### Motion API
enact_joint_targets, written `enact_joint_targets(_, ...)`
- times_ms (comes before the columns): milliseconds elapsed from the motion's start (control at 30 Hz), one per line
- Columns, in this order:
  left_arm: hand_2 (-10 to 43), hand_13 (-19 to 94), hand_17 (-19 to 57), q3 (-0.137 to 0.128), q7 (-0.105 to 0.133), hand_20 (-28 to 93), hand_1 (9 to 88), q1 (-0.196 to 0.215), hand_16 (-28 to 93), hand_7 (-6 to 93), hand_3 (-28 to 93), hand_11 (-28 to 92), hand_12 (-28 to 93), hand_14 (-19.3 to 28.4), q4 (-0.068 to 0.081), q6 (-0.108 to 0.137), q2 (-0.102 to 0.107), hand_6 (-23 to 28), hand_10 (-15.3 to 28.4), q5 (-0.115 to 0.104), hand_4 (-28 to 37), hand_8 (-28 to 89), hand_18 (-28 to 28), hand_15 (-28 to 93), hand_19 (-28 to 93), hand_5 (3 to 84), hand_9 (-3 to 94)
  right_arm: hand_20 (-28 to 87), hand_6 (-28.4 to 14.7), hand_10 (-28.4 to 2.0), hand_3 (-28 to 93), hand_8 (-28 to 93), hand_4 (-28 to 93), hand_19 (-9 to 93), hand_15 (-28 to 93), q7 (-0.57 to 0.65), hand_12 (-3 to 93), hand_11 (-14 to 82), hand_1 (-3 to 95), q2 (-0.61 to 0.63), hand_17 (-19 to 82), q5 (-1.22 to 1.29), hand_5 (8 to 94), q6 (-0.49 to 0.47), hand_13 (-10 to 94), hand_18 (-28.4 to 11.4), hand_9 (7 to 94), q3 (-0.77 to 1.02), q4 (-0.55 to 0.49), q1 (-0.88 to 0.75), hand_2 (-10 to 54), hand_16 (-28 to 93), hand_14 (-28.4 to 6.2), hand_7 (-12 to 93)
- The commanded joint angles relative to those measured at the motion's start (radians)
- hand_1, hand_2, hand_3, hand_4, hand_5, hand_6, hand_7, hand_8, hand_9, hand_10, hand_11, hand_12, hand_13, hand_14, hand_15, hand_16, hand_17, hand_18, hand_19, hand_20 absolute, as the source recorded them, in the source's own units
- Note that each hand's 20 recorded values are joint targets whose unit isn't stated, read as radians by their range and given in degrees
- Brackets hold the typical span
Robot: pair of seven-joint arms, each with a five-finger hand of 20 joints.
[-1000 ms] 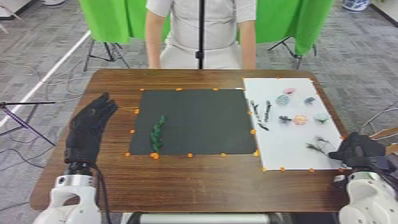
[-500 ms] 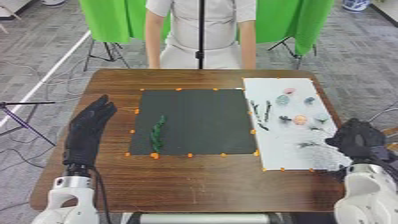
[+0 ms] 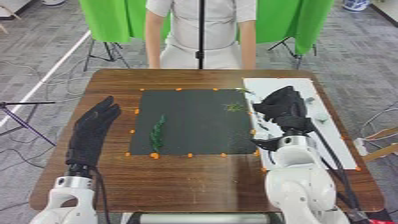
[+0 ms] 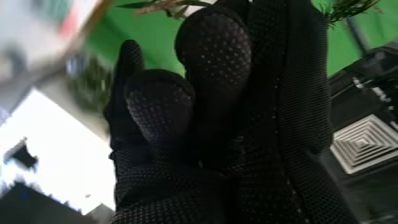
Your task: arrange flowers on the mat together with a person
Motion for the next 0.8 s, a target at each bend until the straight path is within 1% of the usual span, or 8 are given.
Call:
enact_joint_targets(33,-6.4,30,4.3,-0.005,-0.025,16,27.0,0.021,3,11.4,64,11,15,15.0,-0.014,-0.009,0.01,3.1,12.3,0.009,-18.8,-6,9.7,8,1,41.8,39.9,41,3.2,-9.0,-28,8,33,54,70,-0.018,19.8,38.1,87.4,-0.068,29,0.015,91.5,-0.061,74,-16.4,93.7,-0.14,0.044,0.018,-9.5,32,-12.3,21)
enact_joint_targets(167,-6.3,30,3.4,-0.004,-0.035,16,26.8,0.02,4,11.6,64,11,15,15.2,-0.015,-0.018,0.012,3.0,12.4,0.011,-19.0,-6,10.6,8,1,41.8,40.0,41,3.1,-9.2,-28,8,33,55,70,-0.009,19.5,38.8,87.2,-0.08,29,0.016,91.7,-0.084,75,-16.4,93.7,-0.175,0.084,0.033,-9.5,32,-12.4,20)
enact_joint_targets(367,-6.1,30,2.6,-0.008,-0.044,16,26.6,0.03,5,11.4,64,11,15,15.7,-0.024,-0.019,0.016,3.1,12.5,0.013,-19.2,-6,11.2,8,2,41.6,40.0,41,3.2,-9.4,-28,9,33,56,71,0.034,18.9,39.6,86.9,-0.086,29,0.048,91.8,-0.091,75,-16.8,93.7,-0.215,0.136,0.051,-9.5,32,-12.3,20)
enact_joint_targets(400,-6.1,30,2.4,-0.007,-0.045,16,26.5,0.028,5,11.4,64,11,15,15.8,-0.022,-0.02,0.017,3.0,12.5,0.013,-19.1,-6,11.2,8,2,41.5,40.1,41,3.2,-9.3,-28,9,33,56,71,0.04,18.9,39.8,86.8,-0.085,29,0.046,91.8,-0.093,75,-16.9,93.7,-0.221,0.14,0.051,-9.5,32,-12.3,20)
enact_joint_targets(433,-6.1,30,2.3,-0.008,-0.045,16,26.5,0.03,5,11.4,64,11,15,15.8,-0.025,-0.018,0.017,3.0,12.5,0.013,-19.1,-6,11.3,8,2,41.5,40.1,41,3.2,-9.2,-28,9,33,56,71,0.044,18.8,40.0,86.8,-0.087,29,0.049,91.9,-0.097,75,-17.0,93.7,-0.228,0.149,0.055,-9.5,32,-12.1,20)
enact_joint_targets(567,-6.1,30,1.8,-0.011,-0.052,16,26.5,0.029,5,11.4,64,11,15,15.9,-0.024,-0.027,0.018,3.1,12.6,0.014,-19.2,-6,11.7,8,2,41.4,40.0,41,3.1,-9.0,-28,9,33,57,71,0.04,18.6,40.2,86.2,-0.085,29,0.051,92.1,-0.099,76,-17.1,93.7,-0.249,0.169,0.057,-9.5,32,-12.0,20)
enact_joint_targets(800,-6.0,30,1.2,-0.013,-0.061,16,26.5,0.03,6,11.5,64,11,16,16.2,-0.028,-0.033,0.02,3.1,12.6,0.017,-19.2,-7,12.1,8,2,41.3,40.0,40,3.0,-8.9,-28,9,33,57,70,0.04,18.2,38.7,85.5,-0.091,29,0.069,91.8,-0.12,76,-17.1,93.7,-0.274,0.203,0.085,-9.5,31,-11.7,19)
